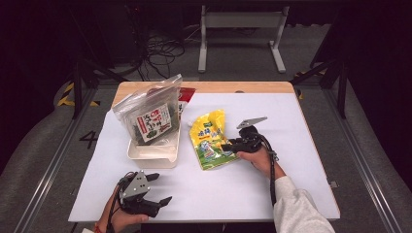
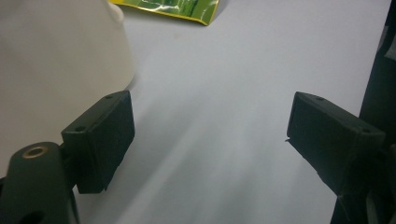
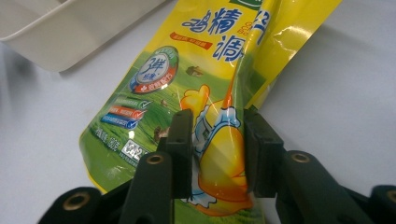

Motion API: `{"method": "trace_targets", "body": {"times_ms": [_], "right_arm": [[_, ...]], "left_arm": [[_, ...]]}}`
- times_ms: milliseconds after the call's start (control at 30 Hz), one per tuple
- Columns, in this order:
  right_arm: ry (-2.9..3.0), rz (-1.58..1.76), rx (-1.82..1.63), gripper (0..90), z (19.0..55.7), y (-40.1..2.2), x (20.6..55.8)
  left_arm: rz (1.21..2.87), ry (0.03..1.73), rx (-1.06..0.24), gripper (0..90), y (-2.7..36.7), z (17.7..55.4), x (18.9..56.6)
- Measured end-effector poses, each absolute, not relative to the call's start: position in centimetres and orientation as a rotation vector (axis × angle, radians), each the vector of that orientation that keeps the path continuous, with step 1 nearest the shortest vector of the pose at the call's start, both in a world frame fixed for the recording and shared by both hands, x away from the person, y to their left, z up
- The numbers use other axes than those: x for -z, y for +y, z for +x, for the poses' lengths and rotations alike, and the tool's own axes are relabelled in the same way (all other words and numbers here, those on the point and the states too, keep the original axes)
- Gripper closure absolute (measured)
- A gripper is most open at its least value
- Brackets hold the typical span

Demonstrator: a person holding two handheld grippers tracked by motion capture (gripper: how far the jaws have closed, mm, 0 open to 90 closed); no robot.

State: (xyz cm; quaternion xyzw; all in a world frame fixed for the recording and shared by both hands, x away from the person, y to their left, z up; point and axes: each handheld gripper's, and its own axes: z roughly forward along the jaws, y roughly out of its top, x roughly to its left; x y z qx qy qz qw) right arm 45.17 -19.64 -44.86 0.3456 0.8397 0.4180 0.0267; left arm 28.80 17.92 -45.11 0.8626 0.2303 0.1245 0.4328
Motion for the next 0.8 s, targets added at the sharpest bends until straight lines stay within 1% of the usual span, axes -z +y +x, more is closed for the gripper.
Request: {"method": "trace_targets", "body": {"times_ms": [33, 67, 100, 267, 300, 567, 633, 800], "right_arm": [[2.594, 1.068, -1.291, 68.7, 45.2, -19.6, 44.9], [2.586, 1.050, -1.302, 73.8, 44.8, -19.8, 44.8], [2.582, 1.041, -1.305, 75.1, 44.6, -19.8, 44.7], [2.526, 0.987, -1.331, 77.8, 43.0, -20.3, 44.5], [2.497, 0.982, -1.358, 78.9, 42.2, -20.9, 44.3], [2.414, 0.897, -1.441, 80.4, 38.3, -22.6, 43.5], [2.412, 0.893, -1.450, 80.5, 38.0, -22.7, 43.5], [2.379, 0.853, -1.510, 80.8, 35.3, -23.9, 42.9]], "left_arm": [[2.149, 0.574, -0.310, 16.0, 17.9, 28.8, 45.1], [2.144, 0.570, -0.293, 16.1, 17.6, 28.9, 45.1], [2.145, 0.563, -0.288, 16.1, 17.4, 28.9, 45.0], [2.131, 0.556, -0.257, 16.8, 16.6, 29.1, 44.8], [2.125, 0.558, -0.246, 16.9, 16.2, 29.2, 44.8], [2.130, 0.569, -0.187, 17.3, 13.8, 30.1, 44.7], [2.134, 0.567, -0.183, 17.1, 13.3, 30.3, 44.7], [2.134, 0.588, -0.149, 16.3, 11.5, 31.0, 45.0]]}}
